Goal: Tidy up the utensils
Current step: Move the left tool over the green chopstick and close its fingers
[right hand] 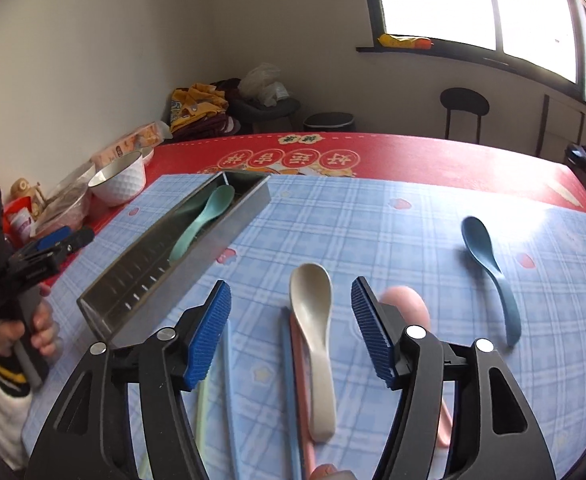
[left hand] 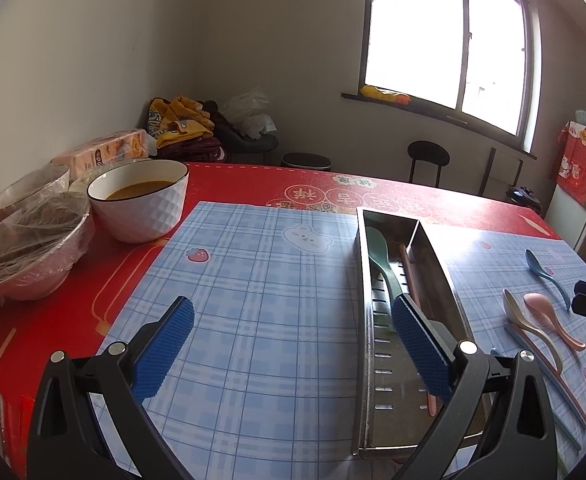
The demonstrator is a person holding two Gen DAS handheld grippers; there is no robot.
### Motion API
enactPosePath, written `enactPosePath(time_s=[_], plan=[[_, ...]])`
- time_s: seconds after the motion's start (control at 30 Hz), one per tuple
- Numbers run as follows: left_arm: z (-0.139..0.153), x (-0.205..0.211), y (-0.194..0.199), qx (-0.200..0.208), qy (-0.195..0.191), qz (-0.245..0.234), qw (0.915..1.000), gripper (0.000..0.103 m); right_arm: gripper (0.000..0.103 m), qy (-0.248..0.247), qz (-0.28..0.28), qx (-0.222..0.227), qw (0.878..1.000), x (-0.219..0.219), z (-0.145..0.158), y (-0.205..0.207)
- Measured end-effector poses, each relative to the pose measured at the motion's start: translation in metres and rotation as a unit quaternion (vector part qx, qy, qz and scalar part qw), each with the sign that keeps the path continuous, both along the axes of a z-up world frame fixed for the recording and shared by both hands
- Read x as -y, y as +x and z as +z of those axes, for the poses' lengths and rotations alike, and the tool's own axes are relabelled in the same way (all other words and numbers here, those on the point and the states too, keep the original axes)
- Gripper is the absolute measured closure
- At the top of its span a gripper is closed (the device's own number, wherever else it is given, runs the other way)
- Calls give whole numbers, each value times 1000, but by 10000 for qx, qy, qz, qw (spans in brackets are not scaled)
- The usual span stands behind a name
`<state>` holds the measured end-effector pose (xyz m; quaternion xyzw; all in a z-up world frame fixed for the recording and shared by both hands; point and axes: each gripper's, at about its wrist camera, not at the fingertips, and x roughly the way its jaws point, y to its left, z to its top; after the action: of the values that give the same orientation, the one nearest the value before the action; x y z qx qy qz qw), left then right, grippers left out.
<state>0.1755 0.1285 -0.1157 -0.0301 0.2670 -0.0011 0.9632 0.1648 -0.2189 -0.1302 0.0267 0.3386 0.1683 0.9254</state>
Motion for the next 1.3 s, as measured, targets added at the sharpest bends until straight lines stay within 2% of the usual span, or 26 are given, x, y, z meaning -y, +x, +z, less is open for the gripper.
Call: enactPosePath(time_s=[0.1,0.2,0.33,0.4,0.53,0.7,0.97,1.03,1.17,1.3], plan=[[7,5,-11,65,-34,105,9999,6,30,29,-123,-49,9999,19,-12,-17],[10,20,-27,86,19,29,10000,6,17,188,-227,-102,9995,36,-20,-28],[8,45,-49,-136,-3,-271,9995,6,16,313,-338,-116,9989,49,-28,-33],[6,57,-59,-271,-97,-499,9983,12,16,373,-319,-60,9988,53,-29,-37],[2,85,-77,-528,-23,-879,9947,24,16,622,-152,84,9979,55,-27,-42],[-7,116,-90,-868,83,-1272,9880,46,16,708,-163,143,9973,58,-27,-46],[-26,157,-95,-1314,341,-1676,9765,47,16,933,-189,54,9954,64,-30,-47],[-28,163,-95,-1372,361,-1726,9747,52,16,1011,-176,45,9947,66,-31,-47],[-34,169,-90,-1560,309,-1720,9722,69,16,1143,-156,33,9933,69,-31,-48],[-40,174,-85,-1754,227,-1727,9690,73,16,1207,-180,48,9925,72,-31,-49]])
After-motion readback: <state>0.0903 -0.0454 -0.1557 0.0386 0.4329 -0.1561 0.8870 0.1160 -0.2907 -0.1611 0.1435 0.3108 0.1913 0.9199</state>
